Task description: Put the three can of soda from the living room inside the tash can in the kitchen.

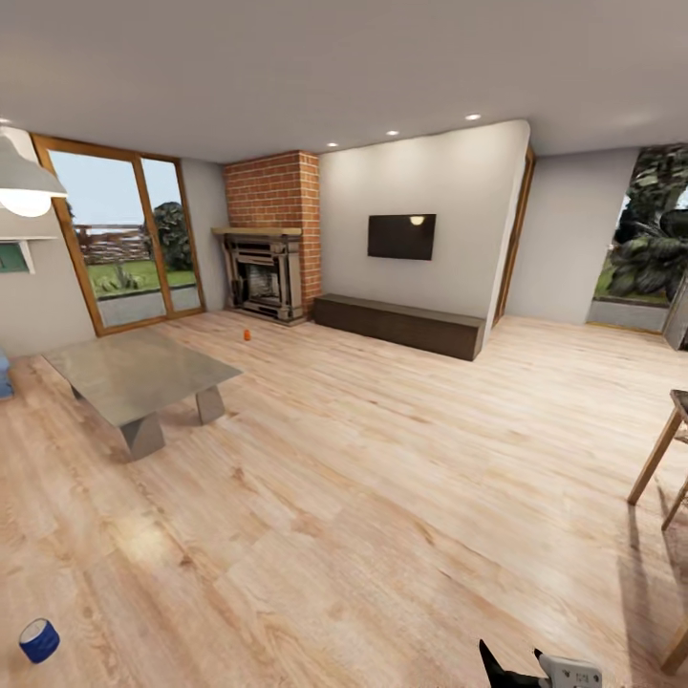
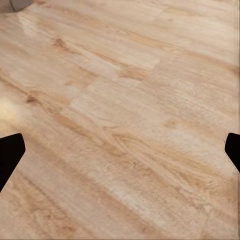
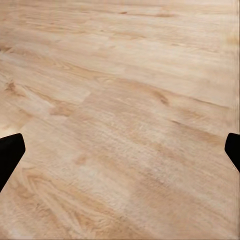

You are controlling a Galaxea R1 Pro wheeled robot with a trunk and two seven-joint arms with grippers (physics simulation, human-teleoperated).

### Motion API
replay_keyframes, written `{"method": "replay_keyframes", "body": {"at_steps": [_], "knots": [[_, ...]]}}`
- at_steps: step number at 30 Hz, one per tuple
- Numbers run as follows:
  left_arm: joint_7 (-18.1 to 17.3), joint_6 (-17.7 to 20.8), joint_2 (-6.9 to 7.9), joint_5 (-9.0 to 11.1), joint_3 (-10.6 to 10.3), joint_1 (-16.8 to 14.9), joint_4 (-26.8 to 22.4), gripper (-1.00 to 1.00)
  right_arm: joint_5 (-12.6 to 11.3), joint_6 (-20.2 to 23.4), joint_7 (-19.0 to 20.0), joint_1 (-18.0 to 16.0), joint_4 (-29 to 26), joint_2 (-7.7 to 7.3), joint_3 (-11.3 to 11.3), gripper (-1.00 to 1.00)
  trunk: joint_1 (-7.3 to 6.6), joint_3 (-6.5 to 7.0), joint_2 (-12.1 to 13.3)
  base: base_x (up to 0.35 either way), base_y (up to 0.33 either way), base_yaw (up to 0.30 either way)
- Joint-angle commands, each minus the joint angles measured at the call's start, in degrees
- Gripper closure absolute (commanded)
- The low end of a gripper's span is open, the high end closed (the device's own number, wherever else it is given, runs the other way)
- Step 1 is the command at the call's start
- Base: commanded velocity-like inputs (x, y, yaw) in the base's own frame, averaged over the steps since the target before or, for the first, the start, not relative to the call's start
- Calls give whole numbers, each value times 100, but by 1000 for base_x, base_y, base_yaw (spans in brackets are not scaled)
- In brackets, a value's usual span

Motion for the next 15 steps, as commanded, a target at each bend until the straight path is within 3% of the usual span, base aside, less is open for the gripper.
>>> {"method": "replay_keyframes", "body": {"at_steps": [1,8,15], "knots": [[0,0,0,0,1,0,0,-100,0,0,0,0,0,-1,0,-100,0,0,0,93,0,-250],[0,0,2,2,-3,-1,1,-100,0,-6,0,0,0,1,-13,-100,0,0,0,127,29,-184],[0,0,10,-6,-4,1,0,-100,4,-29,0,0,0,1,-10,-100,0,0,0,85,228,-28]]}}
